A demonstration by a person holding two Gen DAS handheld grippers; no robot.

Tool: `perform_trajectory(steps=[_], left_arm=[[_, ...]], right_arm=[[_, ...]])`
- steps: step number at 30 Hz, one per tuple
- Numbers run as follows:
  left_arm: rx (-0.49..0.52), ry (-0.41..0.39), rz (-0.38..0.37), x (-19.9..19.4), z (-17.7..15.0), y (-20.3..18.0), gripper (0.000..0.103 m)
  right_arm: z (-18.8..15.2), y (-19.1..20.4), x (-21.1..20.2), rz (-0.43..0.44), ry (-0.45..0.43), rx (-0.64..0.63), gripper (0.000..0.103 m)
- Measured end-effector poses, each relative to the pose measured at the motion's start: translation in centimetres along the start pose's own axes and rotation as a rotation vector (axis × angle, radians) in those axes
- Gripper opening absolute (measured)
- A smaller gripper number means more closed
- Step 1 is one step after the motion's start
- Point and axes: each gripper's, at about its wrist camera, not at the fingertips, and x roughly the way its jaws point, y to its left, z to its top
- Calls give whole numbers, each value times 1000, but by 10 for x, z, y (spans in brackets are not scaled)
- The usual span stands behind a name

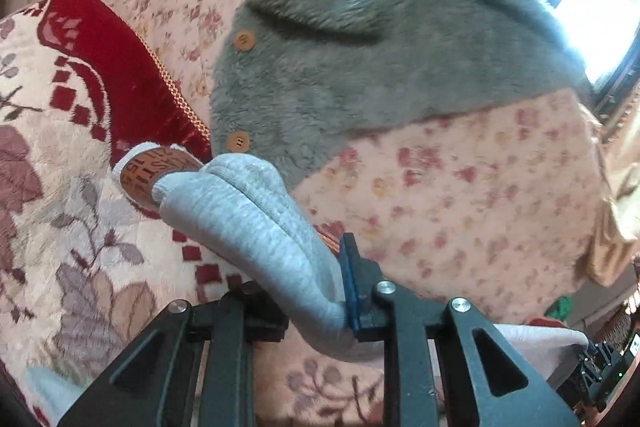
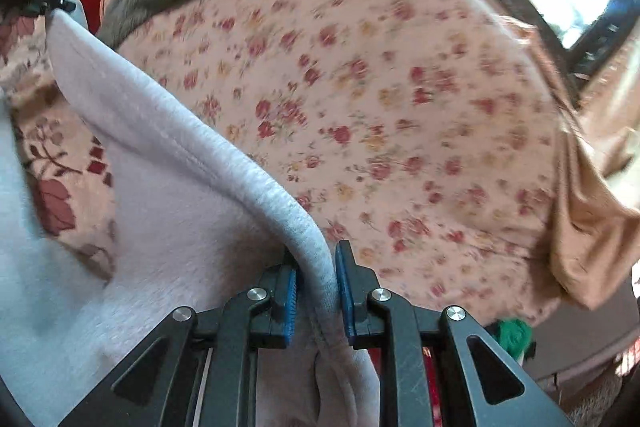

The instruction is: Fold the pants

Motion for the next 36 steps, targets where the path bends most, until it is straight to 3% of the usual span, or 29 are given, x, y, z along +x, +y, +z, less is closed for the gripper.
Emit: perform_trajectory(steps=[4,10,16,21,28,29,32,33,36], left_arm=[[-6,-9,-33,-38,-32,18,21],[16,5,-12,-87,-85,53,21],[-5,18,-33,-114,-133,87,21],[-32,-25,-56,-141,-155,114,21],[-41,3,-32,-137,-183,133,21],[-40,-7,-30,-138,-184,133,27],[-37,-62,-48,-144,-186,127,73],[-41,-83,-54,-147,-186,126,82],[-35,-111,-37,-146,-182,118,83]], right_arm=[[-28,17,-40,29,-27,13,18],[-85,73,-93,120,-13,-5,18],[-128,111,-112,185,42,26,18],[-155,139,-124,250,83,39,18],[-186,167,-113,336,159,67,18],[-188,169,-109,335,166,58,18],[-194,175,-101,336,163,68,21],[-195,175,-99,344,169,79,22],[-197,170,-98,360,175,133,25]])
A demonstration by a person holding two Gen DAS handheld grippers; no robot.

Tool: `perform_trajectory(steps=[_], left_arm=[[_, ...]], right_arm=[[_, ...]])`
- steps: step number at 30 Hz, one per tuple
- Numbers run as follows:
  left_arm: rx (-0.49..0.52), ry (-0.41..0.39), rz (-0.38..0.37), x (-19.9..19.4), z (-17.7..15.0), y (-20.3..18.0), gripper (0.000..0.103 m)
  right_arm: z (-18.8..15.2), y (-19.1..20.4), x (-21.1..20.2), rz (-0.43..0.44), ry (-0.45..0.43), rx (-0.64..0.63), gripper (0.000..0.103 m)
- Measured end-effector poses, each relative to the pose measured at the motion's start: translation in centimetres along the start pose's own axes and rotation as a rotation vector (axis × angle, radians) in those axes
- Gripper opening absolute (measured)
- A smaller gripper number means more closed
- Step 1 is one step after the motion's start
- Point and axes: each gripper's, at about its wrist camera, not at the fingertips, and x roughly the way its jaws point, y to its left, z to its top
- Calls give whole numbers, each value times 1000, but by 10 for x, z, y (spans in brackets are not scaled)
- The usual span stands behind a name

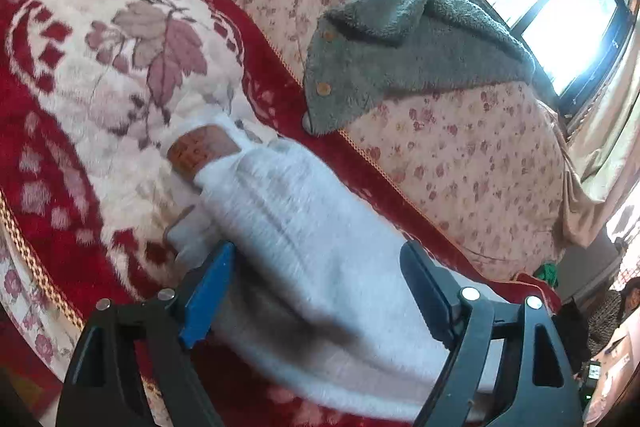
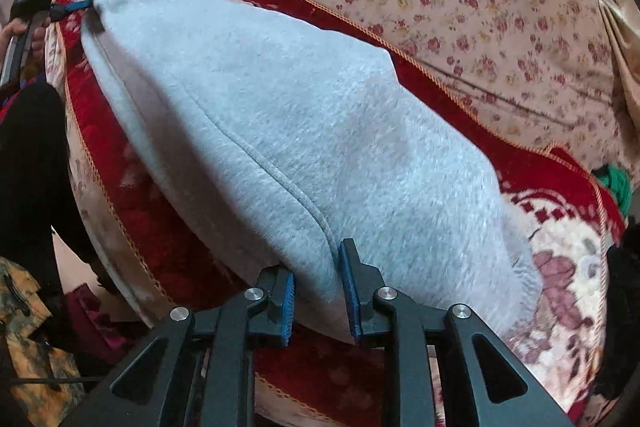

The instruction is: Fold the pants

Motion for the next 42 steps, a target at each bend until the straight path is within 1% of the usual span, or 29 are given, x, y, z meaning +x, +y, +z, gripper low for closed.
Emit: perform_trajectory(steps=[1,2,3,4,6,7,8,10,11,13,15,18,21,24,26,28,29,30,31,32,33,34,35,36,37,38,39,41,42], left_arm=[[10,12,25,6,2,-3,83],[17,23,52,11,2,-5,83],[24,33,73,15,2,-6,83],[34,41,94,19,1,-8,83],[64,45,134,25,-2,-13,83],[71,49,142,27,-4,-14,83],[74,58,140,29,-6,-15,83],[62,89,145,32,-10,-15,83],[59,101,154,32,-12,-15,83],[74,100,170,28,-17,-17,83],[100,93,180,24,-22,-21,83],[110,136,185,29,-28,-25,83],[100,158,169,36,-33,-28,83],[84,181,174,47,-35,-26,83],[46,193,177,55,-33,-21,84],[21,185,184,60,-31,-19,84],[12,179,187,61,-29,-19,84],[-8,173,186,62,-26,-18,84],[-25,170,180,64,-23,-17,83],[-47,168,169,66,-21,-16,81],[-60,170,161,68,-19,-15,63],[-54,176,158,70,-16,-17,42],[-46,190,160,72,-14,-19,13],[-42,199,143,72,-12,-22,13],[-34,189,133,69,-11,-25,12],[-12,179,124,65,-10,-31,11],[15,168,106,59,-9,-38,11],[54,144,41,44,-6,-52,10],[66,139,14,38,-6,-56,10]], right_arm=[[0,-1,-4,7,-13,28,26],[0,-3,-8,19,-26,60,31],[-1,-4,-11,32,-31,84,41],[-3,-7,-15,71,-43,133,55],[-9,-12,-26,124,-84,209,70],[-16,-16,-34,144,-109,256,71],[-20,-17,-37,158,-114,282,71],[-34,-31,-42,236,-119,399,72],[-45,-40,-44,285,-124,480,72],[-61,-56,-43,349,-135,612,72],[-79,-74,-39,415,-165,762,72],[-93,-94,-22,514,-195,915,75],[-96,-107,-3,527,-184,996,77],[-96,-118,17,565,-217,1064,78],[-100,-127,30,606,-230,1136,78],[-109,-136,46,653,-252,1244,71],[-111,-138,49,651,-264,1263,56],[-112,-140,51,643,-277,1273,44],[-111,-141,53,652,-288,1280,41],[-110,-142,53,658,-293,1277,40],[-107,-143,50,651,-295,1262,38],[-102,-144,47,643,-302,1241,37],[-98,-146,41,644,-317,1227,34],[-95,-149,35,647,-338,1218,32],[-93,-151,31,644,-357,1209,30],[-92,-155,25,641,-384,1199,22],[-90,-159,17,645,-415,1188,19],[-85,-166,0,637,-458,1154,17],[-81,-168,-13,613,-480,1117,15]])
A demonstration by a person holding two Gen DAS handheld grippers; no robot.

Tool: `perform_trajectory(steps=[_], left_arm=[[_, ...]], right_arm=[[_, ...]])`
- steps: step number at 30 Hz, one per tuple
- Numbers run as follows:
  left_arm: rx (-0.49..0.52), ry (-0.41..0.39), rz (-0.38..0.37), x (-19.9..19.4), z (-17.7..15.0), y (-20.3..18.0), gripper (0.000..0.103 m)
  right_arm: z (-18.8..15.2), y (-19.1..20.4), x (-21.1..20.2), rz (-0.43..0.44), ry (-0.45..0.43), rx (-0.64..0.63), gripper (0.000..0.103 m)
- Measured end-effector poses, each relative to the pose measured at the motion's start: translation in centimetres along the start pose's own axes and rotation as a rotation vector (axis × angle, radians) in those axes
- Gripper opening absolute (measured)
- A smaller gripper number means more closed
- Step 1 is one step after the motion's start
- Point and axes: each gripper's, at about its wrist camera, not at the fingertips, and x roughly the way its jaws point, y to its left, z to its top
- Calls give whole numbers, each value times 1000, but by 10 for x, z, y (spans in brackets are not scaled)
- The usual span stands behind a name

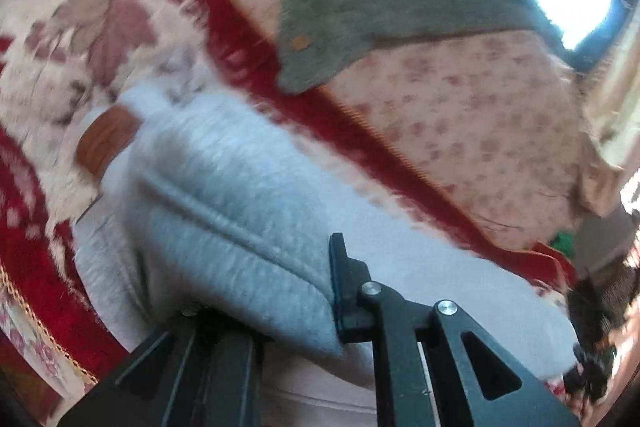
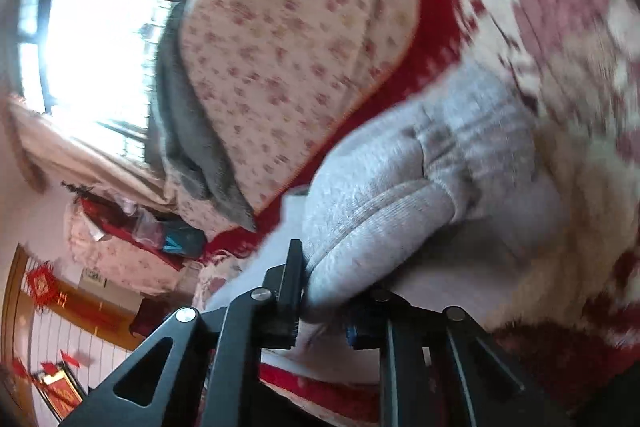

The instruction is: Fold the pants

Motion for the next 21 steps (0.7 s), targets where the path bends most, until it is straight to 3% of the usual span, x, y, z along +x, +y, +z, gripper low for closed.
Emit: perform_trajectory(steps=[3,7,13,17,19,20,21], left_arm=[[6,12,-61,-16,-5,-1,10],[-31,49,-84,-25,-15,19,10],[-52,76,-15,-13,-25,47,10],[8,105,76,4,-31,46,13],[13,102,100,4,-32,44,20],[21,93,112,0,-32,43,34],[32,84,129,-4,-32,42,54]], right_arm=[[2,15,-10,0,5,-63,13],[-15,20,-18,-14,41,-104,13],[-58,-5,-24,-30,133,-51,13],[-67,-37,-6,-185,158,-11,14],[-65,-59,-1,-185,178,89,19],[-64,-65,0,-209,199,119,28],[-63,-66,-3,-257,211,119,48]])
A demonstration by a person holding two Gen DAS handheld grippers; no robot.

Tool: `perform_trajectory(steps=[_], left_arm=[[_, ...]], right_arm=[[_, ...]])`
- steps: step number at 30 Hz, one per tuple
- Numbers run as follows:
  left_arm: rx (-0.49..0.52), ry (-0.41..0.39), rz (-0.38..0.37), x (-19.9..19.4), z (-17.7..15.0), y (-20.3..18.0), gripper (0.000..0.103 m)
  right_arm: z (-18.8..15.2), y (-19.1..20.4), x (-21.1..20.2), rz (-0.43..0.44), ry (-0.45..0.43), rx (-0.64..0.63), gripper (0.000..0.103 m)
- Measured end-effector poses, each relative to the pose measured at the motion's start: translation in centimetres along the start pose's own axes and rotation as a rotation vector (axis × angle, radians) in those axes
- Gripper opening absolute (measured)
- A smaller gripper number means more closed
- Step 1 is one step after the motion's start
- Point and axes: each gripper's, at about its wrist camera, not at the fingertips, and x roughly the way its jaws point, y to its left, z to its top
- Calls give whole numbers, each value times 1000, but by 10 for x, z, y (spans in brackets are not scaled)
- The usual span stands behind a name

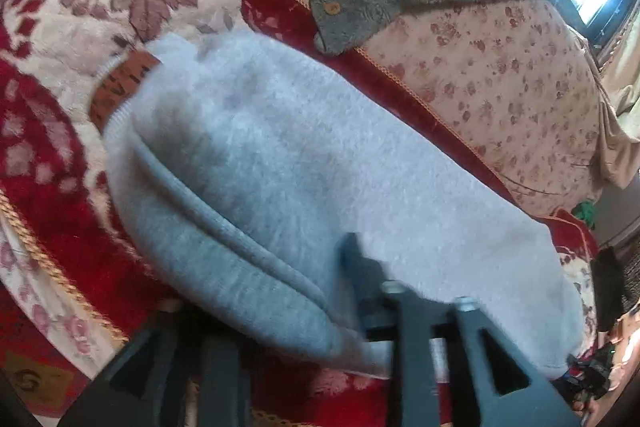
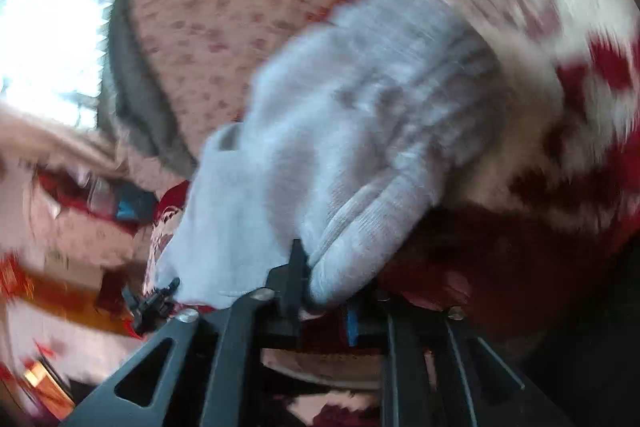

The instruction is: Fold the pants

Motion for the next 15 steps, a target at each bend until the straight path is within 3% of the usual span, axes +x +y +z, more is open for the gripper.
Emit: perform_trajectory(steps=[1,2,6,9,15], left_arm=[[7,-10,15,-4,0,1,61],[10,-19,23,-10,1,1,63],[6,-63,110,-34,4,-3,64],[55,-117,147,-50,6,-22,64],[160,-177,135,-63,12,-83,67]], right_arm=[[1,2,-7,-33,-13,-28,55],[1,4,-13,-53,-22,-51,55],[12,16,-61,-109,-128,-115,56],[33,29,-78,-127,-200,-165,72],[91,60,-33,-238,-161,-333,80]])
